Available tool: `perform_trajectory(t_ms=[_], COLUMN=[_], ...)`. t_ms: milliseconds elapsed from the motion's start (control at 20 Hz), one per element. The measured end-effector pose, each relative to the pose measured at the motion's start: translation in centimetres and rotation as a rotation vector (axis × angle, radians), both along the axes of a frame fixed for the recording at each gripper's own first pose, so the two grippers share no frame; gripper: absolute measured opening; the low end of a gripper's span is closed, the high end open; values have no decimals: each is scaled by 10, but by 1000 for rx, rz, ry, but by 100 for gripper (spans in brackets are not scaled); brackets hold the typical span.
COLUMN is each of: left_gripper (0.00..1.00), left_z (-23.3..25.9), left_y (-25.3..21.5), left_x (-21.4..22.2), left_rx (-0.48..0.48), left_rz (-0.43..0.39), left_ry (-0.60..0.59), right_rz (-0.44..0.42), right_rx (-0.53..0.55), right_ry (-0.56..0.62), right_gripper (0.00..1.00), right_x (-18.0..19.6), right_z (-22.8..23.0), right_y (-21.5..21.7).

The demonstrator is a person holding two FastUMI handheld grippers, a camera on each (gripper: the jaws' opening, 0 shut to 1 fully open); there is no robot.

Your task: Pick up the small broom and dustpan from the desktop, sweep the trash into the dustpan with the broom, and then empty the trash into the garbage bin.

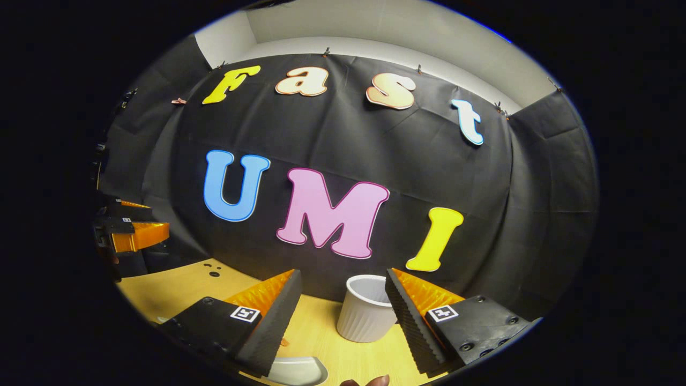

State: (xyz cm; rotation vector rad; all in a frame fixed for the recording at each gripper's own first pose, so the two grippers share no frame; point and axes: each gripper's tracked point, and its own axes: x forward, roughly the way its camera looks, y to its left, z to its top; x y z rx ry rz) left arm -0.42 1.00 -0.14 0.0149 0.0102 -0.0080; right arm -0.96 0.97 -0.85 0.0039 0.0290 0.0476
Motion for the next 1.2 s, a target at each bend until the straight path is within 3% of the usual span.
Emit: perform_trajectory(t_ms=[150, 450, 650, 950, 1200], left_gripper=[95, 95, 95, 95, 95], left_z=[-5, -22, -28, -31, -30], left_y=[2, 3, 2, 4, 10], left_x=[-1, -4, -8, -16, -21], left_rx=[12, 15, 33, 36, 53], left_rz=[1, 11, 18, 35, 62], left_ry=[9, 51, 65, 74, 86], right_rz=[111, 325, 365, 454, 502], right_rx=[8, -79, -110, -138, -124], right_ry=[116, 493, 685, 864, 1009], right_gripper=[98, 97, 97, 98, 97], right_x=[-16, -78, -104, -136, -135], right_z=[-28, -148, -220, -303, -359], right_y=[15, 30, 26, 42, 58])
